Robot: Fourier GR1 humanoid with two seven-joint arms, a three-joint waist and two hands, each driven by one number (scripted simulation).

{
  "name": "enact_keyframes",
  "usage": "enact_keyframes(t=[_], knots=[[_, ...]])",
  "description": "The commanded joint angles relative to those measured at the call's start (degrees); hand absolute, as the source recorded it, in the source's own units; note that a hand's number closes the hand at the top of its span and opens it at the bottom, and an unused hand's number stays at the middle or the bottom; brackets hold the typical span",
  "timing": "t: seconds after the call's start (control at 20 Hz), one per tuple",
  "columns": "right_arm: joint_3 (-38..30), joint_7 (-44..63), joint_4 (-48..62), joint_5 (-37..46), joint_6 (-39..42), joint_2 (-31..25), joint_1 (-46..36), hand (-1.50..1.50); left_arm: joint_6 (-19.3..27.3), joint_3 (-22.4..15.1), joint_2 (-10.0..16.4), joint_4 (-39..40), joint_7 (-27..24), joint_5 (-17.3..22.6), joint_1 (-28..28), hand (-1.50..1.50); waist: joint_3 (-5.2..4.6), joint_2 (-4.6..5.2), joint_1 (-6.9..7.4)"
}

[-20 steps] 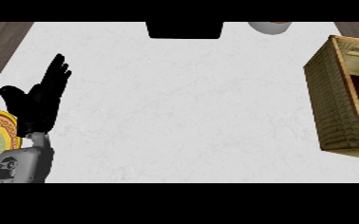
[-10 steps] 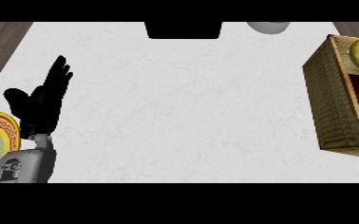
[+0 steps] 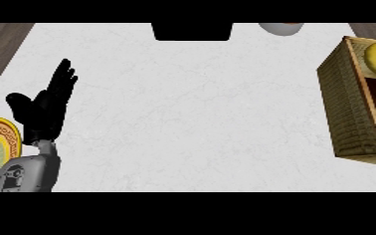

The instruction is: Pick the lemon from the placemat and place it in the basket

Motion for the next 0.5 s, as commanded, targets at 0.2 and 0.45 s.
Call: enact_keyframes(t=[0.2, 0.45], knots=[[0.35, -1.42, 3.38, 6.08, -0.08, 2.99, -2.11, 1.50, 0.91, -0.10, -0.61, 1.38, -0.10, -1.37, -0.46, 0.00, -0.01, -0.05, -0.01], [-1.03, -2.63, 3.46, 6.85, 4.25, 1.43, -1.03, 1.50, 1.34, -0.65, -1.20, 1.11, 1.42, -1.78, -2.10, 0.00, -0.01, -0.10, -0.32]])
